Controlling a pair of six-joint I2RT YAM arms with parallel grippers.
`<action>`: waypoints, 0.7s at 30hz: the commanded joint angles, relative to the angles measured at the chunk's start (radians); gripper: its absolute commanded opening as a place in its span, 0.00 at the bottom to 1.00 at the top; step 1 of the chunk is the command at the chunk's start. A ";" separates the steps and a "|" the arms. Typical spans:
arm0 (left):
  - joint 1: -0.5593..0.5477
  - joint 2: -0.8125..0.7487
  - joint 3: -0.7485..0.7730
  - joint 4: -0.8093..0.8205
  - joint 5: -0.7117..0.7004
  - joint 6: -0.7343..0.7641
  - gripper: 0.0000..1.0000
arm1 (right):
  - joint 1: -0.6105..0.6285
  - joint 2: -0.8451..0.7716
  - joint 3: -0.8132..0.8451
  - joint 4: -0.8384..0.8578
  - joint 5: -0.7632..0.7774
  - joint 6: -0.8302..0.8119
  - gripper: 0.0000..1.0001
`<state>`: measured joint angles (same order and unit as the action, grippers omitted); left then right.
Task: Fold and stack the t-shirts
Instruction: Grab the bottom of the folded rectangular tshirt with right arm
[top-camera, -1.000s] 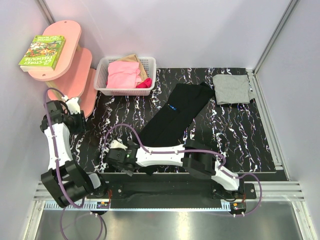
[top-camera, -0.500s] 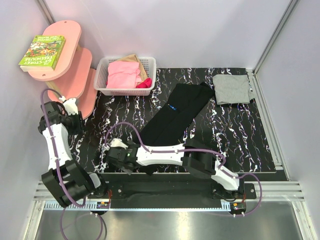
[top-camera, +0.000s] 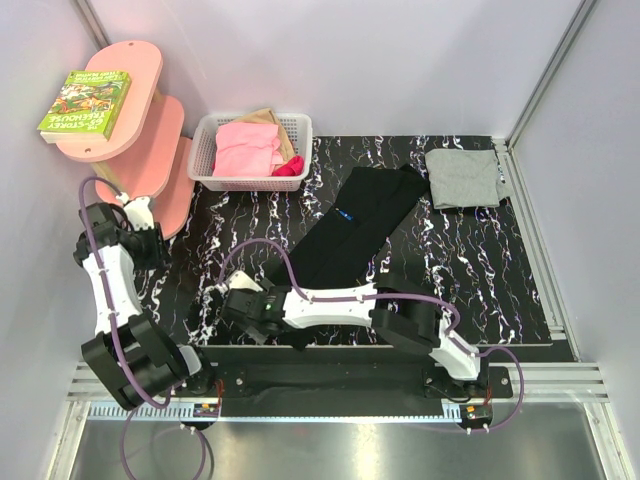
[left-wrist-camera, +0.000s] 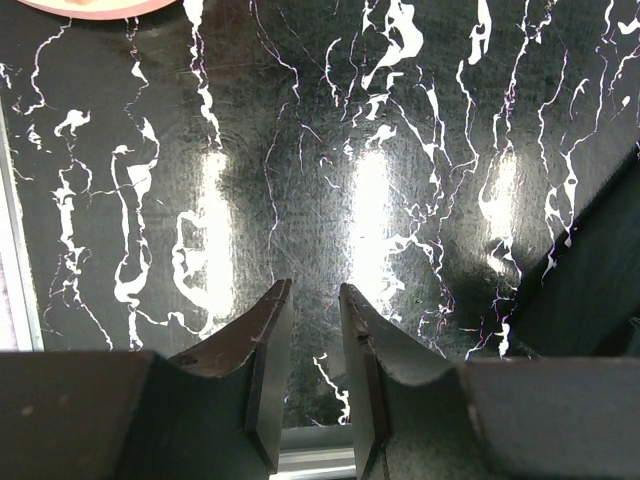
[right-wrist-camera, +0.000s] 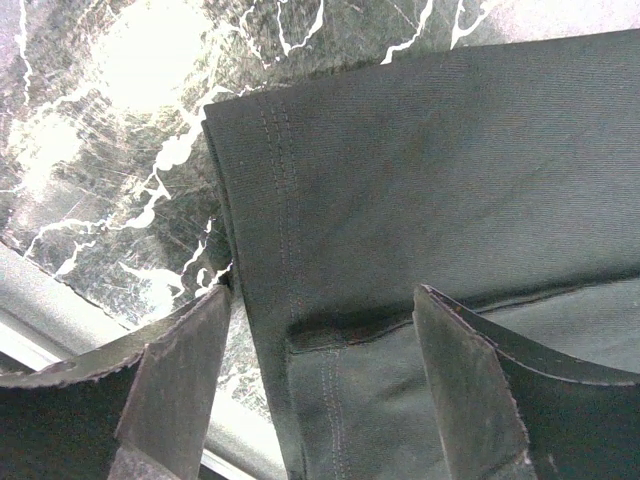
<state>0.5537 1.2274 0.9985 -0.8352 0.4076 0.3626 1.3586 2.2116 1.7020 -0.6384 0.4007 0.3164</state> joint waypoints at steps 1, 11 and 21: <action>0.012 0.012 0.048 0.022 0.031 0.013 0.30 | -0.016 0.057 -0.107 -0.115 -0.013 -0.010 0.80; 0.025 0.018 0.054 0.024 0.056 0.009 0.30 | -0.018 0.077 -0.108 -0.168 0.024 -0.020 0.56; 0.031 0.012 0.058 0.022 0.065 0.012 0.30 | -0.016 0.089 -0.025 -0.254 -0.010 0.007 0.04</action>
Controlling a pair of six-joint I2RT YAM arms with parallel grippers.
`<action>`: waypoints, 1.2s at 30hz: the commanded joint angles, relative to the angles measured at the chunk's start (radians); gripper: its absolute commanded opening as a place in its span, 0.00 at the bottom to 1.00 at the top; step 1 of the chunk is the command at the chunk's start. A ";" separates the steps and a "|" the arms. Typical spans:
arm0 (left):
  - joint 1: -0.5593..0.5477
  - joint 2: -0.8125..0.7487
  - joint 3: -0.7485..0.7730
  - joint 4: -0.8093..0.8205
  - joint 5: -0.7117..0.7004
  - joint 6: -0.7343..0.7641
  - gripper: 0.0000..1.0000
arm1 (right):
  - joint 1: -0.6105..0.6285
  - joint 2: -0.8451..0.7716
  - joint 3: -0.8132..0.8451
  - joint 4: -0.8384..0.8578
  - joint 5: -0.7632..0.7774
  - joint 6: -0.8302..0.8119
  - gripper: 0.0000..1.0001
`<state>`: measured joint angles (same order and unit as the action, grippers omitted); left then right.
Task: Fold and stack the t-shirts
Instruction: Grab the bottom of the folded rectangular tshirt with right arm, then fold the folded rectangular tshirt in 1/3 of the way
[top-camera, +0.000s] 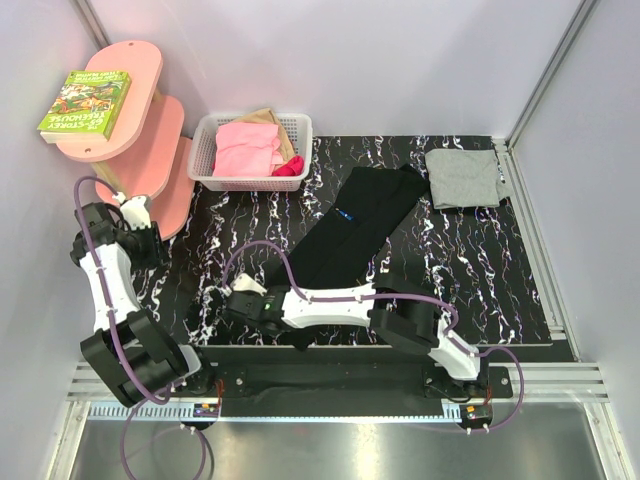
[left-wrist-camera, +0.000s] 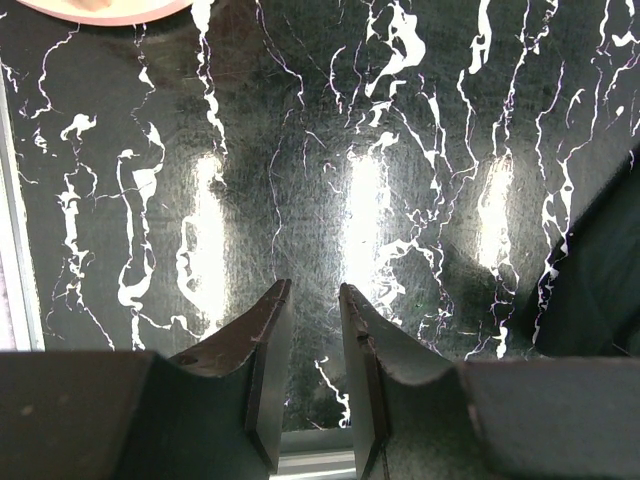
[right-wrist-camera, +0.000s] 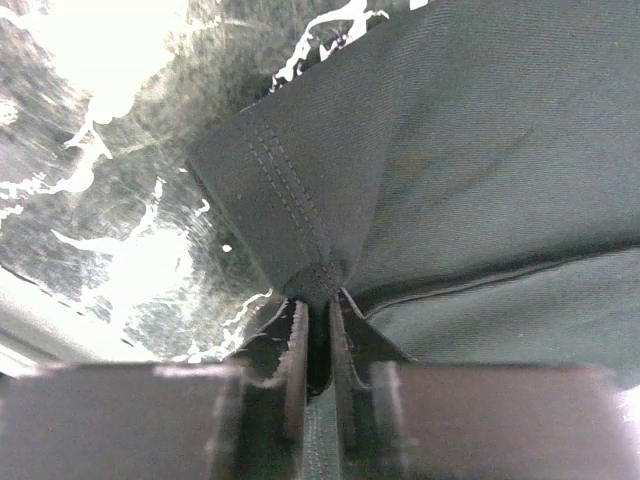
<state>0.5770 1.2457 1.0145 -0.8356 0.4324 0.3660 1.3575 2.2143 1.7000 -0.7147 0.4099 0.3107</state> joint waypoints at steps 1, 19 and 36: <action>0.007 -0.006 0.042 0.024 0.040 0.008 0.30 | -0.017 0.085 -0.017 -0.184 -0.019 0.013 0.00; 0.011 -0.008 0.065 0.018 0.075 -0.007 0.31 | 0.032 -0.030 0.374 -0.354 -0.285 0.041 0.00; 0.011 0.038 0.101 0.007 0.101 -0.015 0.31 | -0.353 -0.357 -0.034 -0.118 -0.611 0.035 0.00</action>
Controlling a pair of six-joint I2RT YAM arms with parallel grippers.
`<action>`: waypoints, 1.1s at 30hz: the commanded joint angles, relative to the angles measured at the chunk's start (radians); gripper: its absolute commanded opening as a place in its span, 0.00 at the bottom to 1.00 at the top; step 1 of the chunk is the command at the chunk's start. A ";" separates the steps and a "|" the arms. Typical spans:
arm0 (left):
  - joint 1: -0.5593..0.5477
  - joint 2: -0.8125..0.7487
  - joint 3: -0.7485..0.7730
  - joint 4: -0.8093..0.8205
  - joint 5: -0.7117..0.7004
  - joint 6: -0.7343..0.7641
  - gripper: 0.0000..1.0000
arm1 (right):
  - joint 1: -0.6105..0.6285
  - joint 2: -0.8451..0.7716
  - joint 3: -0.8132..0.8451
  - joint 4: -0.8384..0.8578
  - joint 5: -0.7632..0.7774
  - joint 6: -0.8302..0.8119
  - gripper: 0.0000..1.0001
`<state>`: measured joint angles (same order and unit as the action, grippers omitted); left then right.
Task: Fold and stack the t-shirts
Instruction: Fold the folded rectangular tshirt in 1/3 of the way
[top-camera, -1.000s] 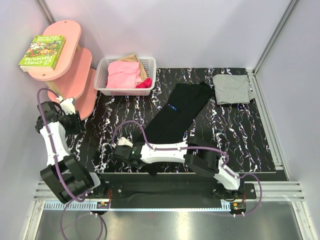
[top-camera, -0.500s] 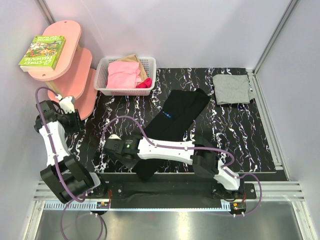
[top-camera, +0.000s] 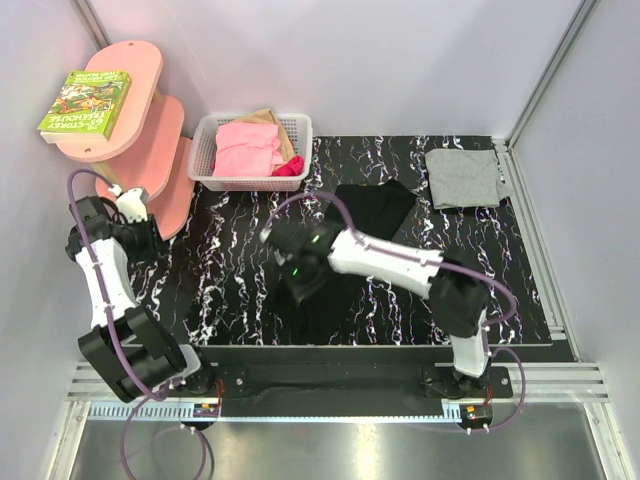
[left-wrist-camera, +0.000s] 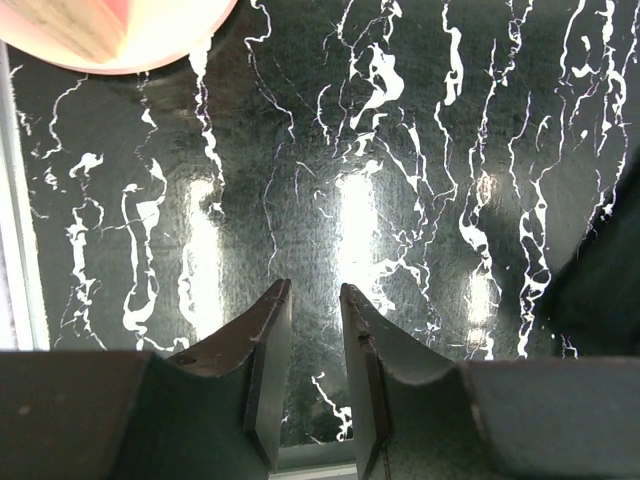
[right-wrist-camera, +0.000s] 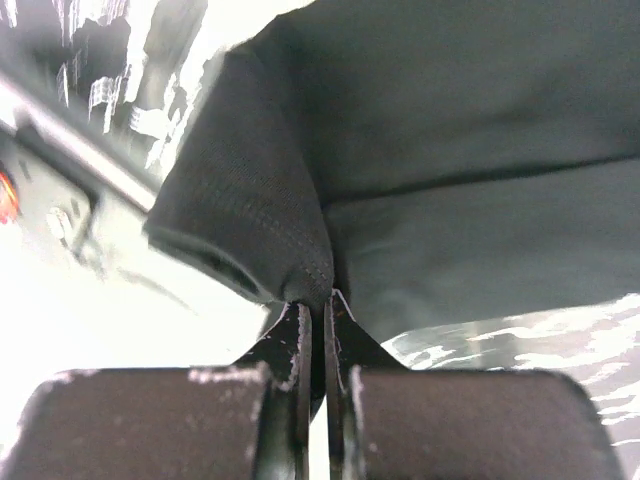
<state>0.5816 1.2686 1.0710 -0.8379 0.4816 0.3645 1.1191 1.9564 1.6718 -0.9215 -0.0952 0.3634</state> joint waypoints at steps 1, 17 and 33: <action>0.006 0.017 0.047 0.011 0.054 -0.013 0.31 | -0.131 -0.097 -0.001 0.087 -0.118 -0.039 0.00; 0.004 0.044 0.052 -0.007 0.049 0.014 0.32 | -0.381 0.015 0.051 0.055 -0.133 -0.188 0.00; 0.004 0.025 0.030 -0.047 0.064 0.080 0.33 | -0.495 0.183 0.117 0.046 -0.078 -0.192 0.34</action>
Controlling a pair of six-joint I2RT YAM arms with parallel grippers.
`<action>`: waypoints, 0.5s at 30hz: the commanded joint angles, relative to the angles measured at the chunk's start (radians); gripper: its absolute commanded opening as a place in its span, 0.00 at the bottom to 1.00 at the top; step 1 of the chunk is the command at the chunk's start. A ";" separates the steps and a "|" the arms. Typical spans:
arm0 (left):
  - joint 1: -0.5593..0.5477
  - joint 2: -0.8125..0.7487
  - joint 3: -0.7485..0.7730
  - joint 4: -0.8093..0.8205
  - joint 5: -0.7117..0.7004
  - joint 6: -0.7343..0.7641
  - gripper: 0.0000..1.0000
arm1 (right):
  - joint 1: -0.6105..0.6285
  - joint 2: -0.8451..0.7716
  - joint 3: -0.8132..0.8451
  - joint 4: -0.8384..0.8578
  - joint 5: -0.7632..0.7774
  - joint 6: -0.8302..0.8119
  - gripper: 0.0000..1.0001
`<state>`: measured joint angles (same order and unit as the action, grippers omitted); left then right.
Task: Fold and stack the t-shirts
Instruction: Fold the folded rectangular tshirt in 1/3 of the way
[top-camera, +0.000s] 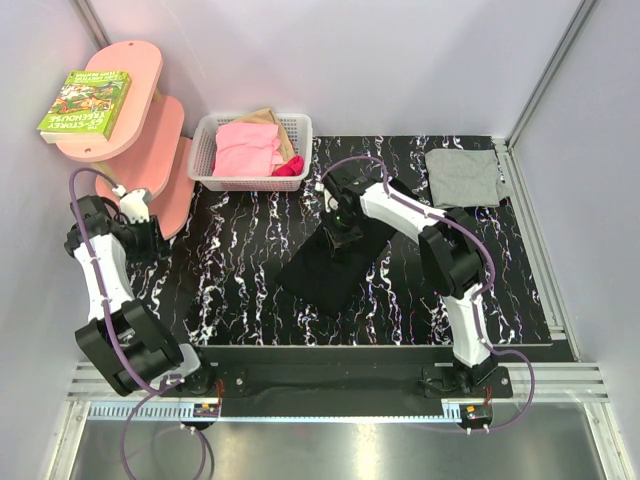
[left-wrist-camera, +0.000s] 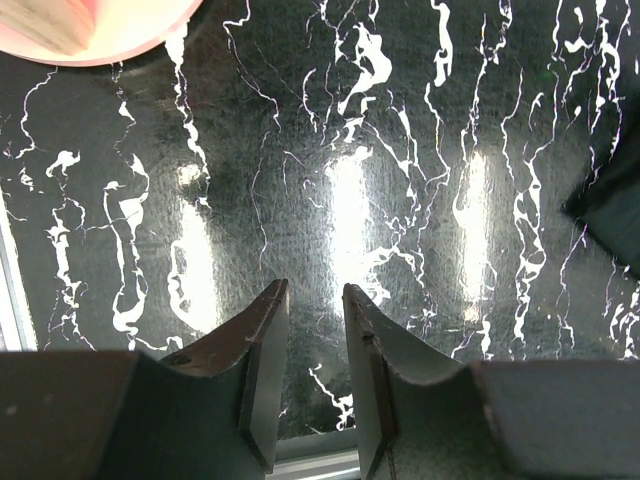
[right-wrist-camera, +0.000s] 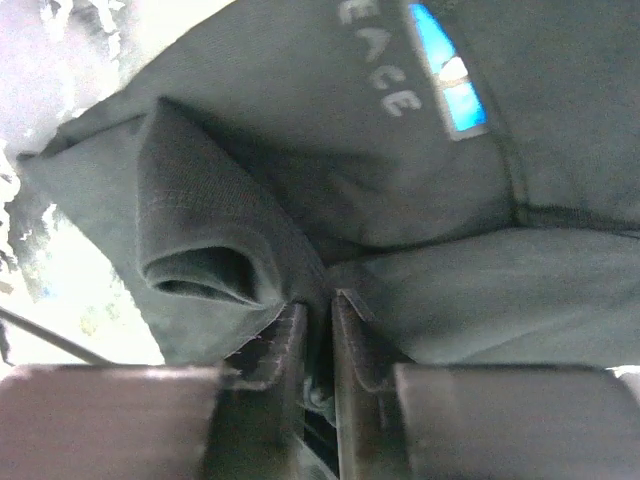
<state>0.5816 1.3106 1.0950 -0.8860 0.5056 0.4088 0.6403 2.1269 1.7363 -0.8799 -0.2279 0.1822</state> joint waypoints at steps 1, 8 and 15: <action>0.004 -0.019 -0.001 0.001 0.043 0.039 0.33 | -0.019 0.016 0.058 0.001 0.106 -0.007 0.59; 0.004 -0.024 -0.015 -0.014 0.051 0.065 0.34 | -0.021 0.019 0.267 -0.100 0.505 0.016 1.00; 0.004 -0.033 -0.009 -0.033 0.048 0.070 0.34 | -0.014 -0.059 0.332 -0.191 0.492 0.069 1.00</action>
<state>0.5816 1.3098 1.0851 -0.9150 0.5179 0.4572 0.6281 2.1555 2.0579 -0.9882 0.2543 0.2066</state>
